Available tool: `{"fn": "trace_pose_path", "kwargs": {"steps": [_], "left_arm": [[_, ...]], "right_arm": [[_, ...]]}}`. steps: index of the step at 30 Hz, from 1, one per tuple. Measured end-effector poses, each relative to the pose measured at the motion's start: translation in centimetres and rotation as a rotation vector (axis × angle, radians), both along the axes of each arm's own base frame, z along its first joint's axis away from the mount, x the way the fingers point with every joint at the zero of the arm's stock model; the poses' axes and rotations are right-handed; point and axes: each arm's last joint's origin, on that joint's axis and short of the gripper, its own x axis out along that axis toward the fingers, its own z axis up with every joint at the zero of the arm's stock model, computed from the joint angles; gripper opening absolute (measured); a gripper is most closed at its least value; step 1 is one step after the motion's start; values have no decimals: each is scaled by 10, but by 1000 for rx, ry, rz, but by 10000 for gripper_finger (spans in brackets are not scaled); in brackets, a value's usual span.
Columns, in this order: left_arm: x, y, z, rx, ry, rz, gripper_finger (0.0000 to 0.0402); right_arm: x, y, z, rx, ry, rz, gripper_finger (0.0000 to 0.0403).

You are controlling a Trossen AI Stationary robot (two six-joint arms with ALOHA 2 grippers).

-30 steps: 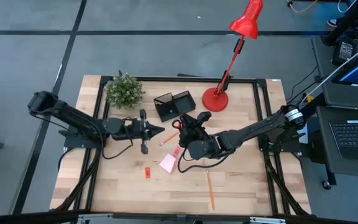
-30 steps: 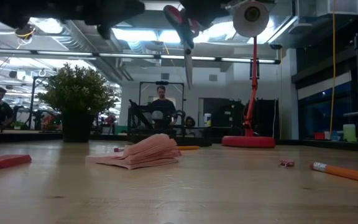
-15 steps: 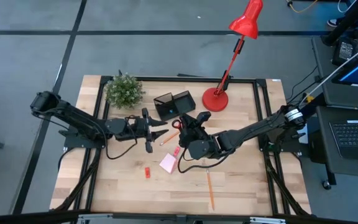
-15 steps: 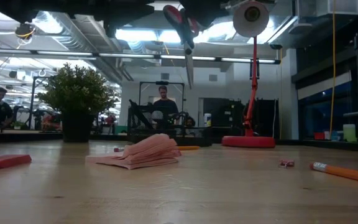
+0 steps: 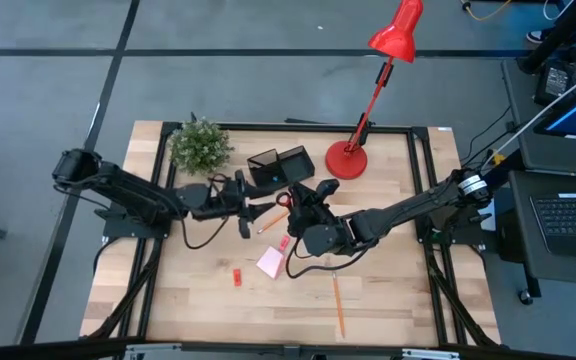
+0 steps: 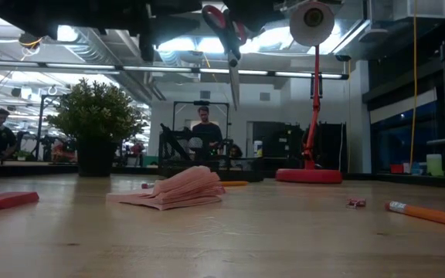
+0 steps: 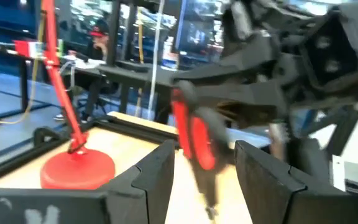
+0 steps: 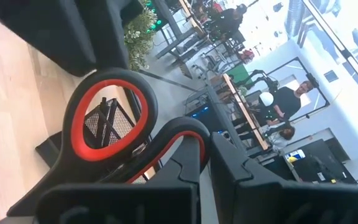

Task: Pick and place office supplies into organizer
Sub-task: Put the black scissors into the black desk organizer

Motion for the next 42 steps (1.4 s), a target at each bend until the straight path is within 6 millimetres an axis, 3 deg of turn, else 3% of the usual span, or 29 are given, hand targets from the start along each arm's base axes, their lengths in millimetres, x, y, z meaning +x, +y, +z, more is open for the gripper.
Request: {"fn": "trace_pose_path", "kwargs": {"steps": [11, 22, 32, 37, 42], "left_arm": [[6, 4, 5, -21, -21, -59, 162], [36, 8, 3, 30, 37, -51, 157], [32, 7, 12, 38, 8, -65, 133], [33, 8, 9, 38, 39, -45, 104], [33, 9, 8, 40, 44, -19, 35]], "right_arm": [[0, 0, 0, -6, 8, 2, 13], [0, 0, 1, -7, 7, 3, 13], [-1, 0, 1, -27, 12, -24, 13], [-1, 0, 1, -28, 15, -22, 13], [-1, 0, 1, -34, 12, -34, 13]]}}
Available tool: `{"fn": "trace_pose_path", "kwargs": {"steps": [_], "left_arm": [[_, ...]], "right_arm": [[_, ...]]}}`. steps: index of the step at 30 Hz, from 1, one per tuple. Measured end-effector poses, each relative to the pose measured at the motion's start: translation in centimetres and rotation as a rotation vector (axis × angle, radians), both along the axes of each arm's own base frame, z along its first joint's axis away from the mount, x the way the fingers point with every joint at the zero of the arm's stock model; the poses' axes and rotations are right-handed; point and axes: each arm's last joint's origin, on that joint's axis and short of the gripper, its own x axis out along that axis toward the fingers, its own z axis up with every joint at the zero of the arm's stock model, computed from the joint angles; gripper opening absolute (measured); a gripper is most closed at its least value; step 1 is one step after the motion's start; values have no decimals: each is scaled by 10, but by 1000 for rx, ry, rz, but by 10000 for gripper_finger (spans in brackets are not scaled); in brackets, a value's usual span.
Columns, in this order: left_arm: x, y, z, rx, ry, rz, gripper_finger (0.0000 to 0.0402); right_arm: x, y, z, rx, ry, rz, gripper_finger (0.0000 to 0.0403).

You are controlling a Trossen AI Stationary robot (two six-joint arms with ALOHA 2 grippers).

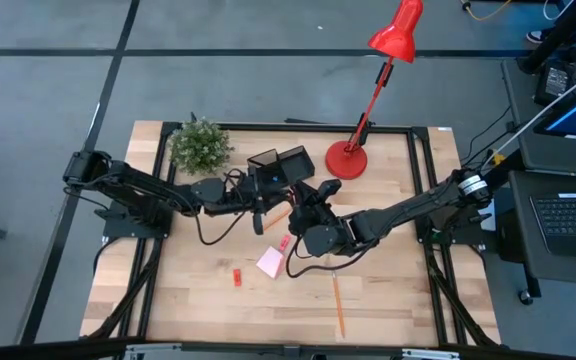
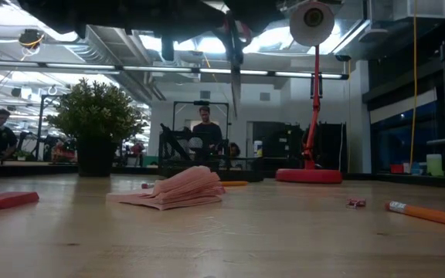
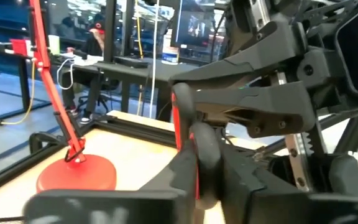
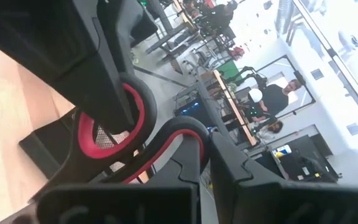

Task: Pick and place office supplies into organizer
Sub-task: Put the black scissors into the black desk organizer

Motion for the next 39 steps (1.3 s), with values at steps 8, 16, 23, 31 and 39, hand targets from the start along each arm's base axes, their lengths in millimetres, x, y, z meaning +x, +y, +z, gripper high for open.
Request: {"fn": "trace_pose_path", "kwargs": {"steps": [8, 16, 23, 31, 39], "left_arm": [[0, 0, 0, 78, 17, 1, 23], [-4, 2, 1, 144, 41, 34, 23], [-19, 15, 10, 148, 62, 119, 23], [-34, 20, 27, 213, 51, 137, 23], [-44, 31, 29, 233, 117, 198, 23]], "right_arm": [[0, 0, 0, 5, -8, 0, 31], [0, 4, 1, 39, -44, 25, 95], [-10, 28, 7, 72, -73, 111, 135], [-23, 52, 5, 78, -77, 158, 142], [-47, 51, -19, 261, -92, 104, 70]]}}
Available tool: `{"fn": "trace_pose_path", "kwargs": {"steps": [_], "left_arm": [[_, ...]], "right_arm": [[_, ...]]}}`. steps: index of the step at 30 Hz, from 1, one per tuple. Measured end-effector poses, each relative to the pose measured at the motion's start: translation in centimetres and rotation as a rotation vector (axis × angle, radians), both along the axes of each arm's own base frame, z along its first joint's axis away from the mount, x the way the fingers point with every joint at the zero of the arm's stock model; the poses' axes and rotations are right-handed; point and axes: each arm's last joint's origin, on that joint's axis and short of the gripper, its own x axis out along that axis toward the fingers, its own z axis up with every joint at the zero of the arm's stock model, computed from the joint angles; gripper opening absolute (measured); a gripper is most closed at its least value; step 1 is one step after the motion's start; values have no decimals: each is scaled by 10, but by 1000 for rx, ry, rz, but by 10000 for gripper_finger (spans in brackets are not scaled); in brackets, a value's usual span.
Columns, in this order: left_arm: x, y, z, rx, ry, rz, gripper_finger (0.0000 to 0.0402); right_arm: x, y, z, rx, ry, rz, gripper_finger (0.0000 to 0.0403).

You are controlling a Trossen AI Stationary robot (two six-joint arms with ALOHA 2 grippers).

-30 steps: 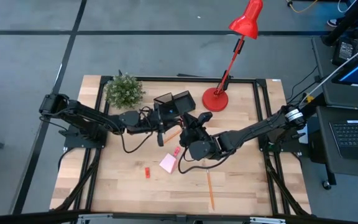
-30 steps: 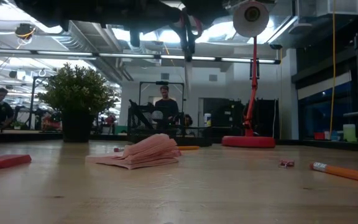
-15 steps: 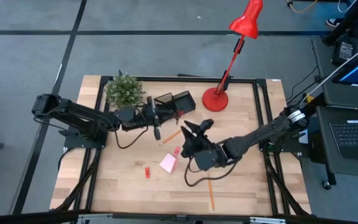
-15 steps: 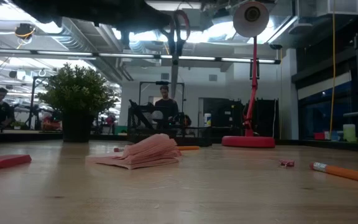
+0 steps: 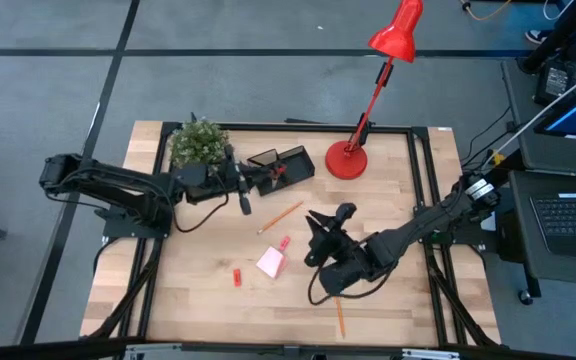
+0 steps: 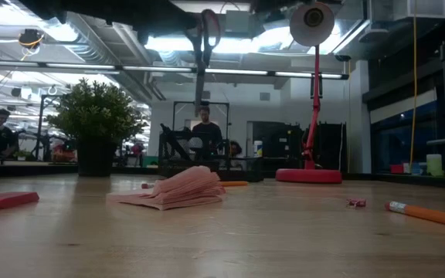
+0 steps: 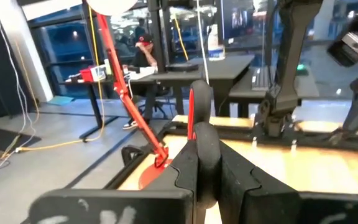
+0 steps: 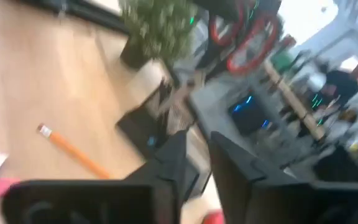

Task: Pick and place office supplies into organizer
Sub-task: Put the black scissors into the black desk organizer

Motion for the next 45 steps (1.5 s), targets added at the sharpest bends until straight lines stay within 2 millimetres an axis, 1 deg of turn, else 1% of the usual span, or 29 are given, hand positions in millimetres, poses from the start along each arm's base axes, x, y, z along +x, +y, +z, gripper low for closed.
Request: {"fn": "trace_pose_path", "kwargs": {"steps": [3, 5, 9, 15, 18, 21, 24, 28, 32, 35, 39, 42, 44, 45], "left_arm": [[0, 4, -1, 21, 14, 19, 23], [0, 8, -1, 30, 16, 33, 23], [-1, 15, 0, 61, 18, 64, 23], [-2, 27, 1, 76, 20, 114, 23], [-3, 31, 3, 92, 3, 128, 23], [-4, 35, 4, 104, 1, 114, 23], [-4, 38, 4, 107, -3, 112, 23], [-5, 42, 4, 107, -1, 126, 23], [-5, 43, 4, 113, 3, 129, 23], [-5, 43, 4, 121, 7, 129, 23], [-5, 43, 4, 122, 7, 127, 23], [-5, 42, 4, 125, 7, 112, 23], [-5, 43, 4, 130, 10, 114, 23], [-5, 44, 4, 130, 10, 118, 23]], "right_arm": [[-9, -5, -6, 58, -18, -57, 23], [-12, -7, -8, 82, -33, -84, 7], [-17, -8, -17, 112, -63, -109, 10], [-25, -12, -40, 181, -133, -161, 4], [-25, -12, -49, 227, -173, -164, 2], [-19, -8, -50, 268, -170, -118, 2], [-9, -7, -48, 316, -121, -42, 2], [6, -11, -43, 351, -64, 86, 1], [21, -19, -37, 394, -44, 212, 1], [32, -28, -32, 422, -38, 335, 0], [42, -45, -23, 456, -72, 411, 0], [47, -57, -22, 466, -77, 435, 0], [49, -65, -24, 489, -148, 471, 0], [46, -70, -27, 499, -181, 507, 0]]}}
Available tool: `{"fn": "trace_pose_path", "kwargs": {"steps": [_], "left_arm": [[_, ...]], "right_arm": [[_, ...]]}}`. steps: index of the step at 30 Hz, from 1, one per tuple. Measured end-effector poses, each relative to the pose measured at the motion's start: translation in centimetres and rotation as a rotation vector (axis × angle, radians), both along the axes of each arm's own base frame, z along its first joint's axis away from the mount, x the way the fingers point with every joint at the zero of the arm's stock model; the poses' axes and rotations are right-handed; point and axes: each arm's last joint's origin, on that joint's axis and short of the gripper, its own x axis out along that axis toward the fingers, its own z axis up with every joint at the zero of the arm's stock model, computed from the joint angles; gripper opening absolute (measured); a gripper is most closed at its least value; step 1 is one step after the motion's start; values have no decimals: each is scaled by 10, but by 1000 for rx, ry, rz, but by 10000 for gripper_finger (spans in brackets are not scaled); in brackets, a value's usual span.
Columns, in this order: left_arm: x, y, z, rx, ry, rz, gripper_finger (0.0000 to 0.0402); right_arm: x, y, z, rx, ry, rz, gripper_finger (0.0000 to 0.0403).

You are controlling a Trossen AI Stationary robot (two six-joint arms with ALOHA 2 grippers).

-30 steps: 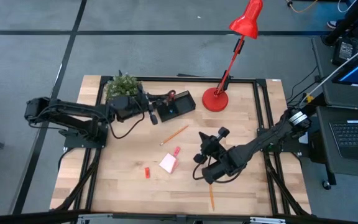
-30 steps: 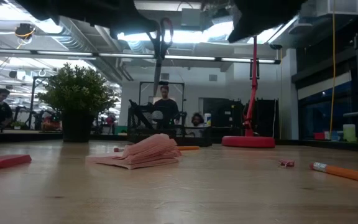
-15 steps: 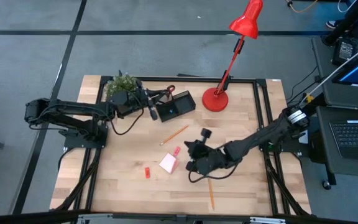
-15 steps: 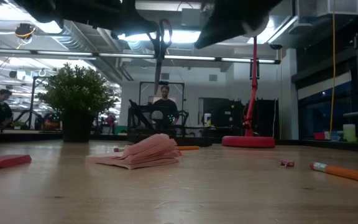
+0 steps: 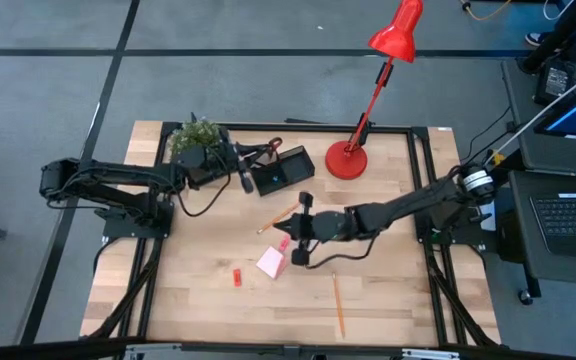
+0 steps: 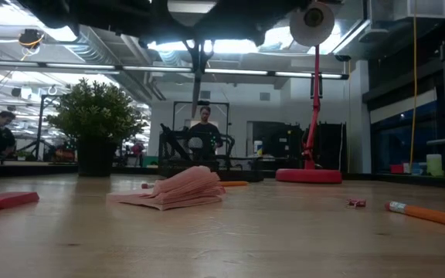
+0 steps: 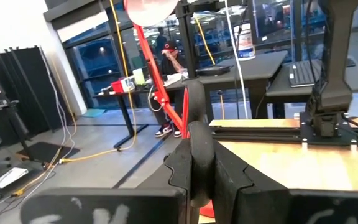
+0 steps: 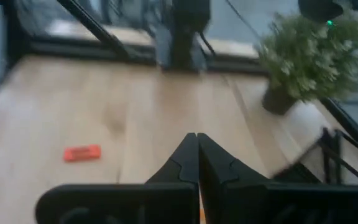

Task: Pick and place office supplies into organizer
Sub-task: Put the black scissors into the black desk organizer

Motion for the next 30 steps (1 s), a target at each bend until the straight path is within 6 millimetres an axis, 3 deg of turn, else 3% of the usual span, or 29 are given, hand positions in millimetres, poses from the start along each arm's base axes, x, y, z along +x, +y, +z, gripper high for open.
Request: {"fn": "trace_pose_path", "kwargs": {"steps": [4, 9, 13, 30], "left_arm": [[-1, 4, 0, -10, -5, 9, 23], [-2, 8, -2, -25, 4, 7, 23], [-1, 13, -5, -44, 13, 30, 23], [29, 37, -45, -125, 15, 103, 23]], "right_arm": [[-24, -19, -17, 59, -157, 25, 0], [-59, -30, -16, 63, -287, 27, 0], [-76, -33, -11, 51, -325, 32, 0], [-86, -35, -19, 31, -306, 38, 0]]}}
